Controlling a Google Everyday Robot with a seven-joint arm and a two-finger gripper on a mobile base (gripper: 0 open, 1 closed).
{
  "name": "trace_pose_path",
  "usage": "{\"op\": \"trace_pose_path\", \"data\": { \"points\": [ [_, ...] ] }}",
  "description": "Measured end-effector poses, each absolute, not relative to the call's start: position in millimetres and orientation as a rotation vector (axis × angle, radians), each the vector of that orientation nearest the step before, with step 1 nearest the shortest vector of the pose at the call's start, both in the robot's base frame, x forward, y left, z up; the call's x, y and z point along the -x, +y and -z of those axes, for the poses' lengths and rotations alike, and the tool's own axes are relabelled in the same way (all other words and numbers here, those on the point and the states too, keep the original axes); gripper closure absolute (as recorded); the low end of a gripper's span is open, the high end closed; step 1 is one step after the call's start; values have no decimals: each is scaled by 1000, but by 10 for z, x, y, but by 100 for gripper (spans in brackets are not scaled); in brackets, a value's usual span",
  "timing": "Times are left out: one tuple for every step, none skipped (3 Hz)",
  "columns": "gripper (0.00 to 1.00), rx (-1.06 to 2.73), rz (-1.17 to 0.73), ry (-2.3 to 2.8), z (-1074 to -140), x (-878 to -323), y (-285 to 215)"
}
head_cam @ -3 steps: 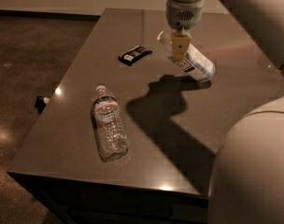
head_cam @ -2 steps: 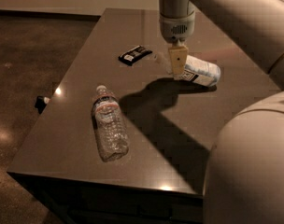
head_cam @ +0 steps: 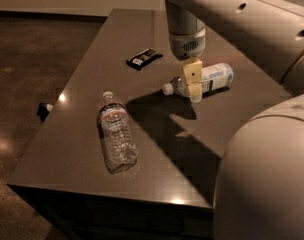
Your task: Knock blue plastic bottle over
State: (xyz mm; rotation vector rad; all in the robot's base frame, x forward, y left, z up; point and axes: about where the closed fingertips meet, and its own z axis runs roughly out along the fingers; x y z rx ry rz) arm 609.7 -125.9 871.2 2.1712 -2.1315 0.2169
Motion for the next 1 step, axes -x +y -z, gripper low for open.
{"op": "trace_pose_path", "data": {
  "points": [
    [0, -2200, -241, -2155, -8705, -6195, -1216]
  ]
}}
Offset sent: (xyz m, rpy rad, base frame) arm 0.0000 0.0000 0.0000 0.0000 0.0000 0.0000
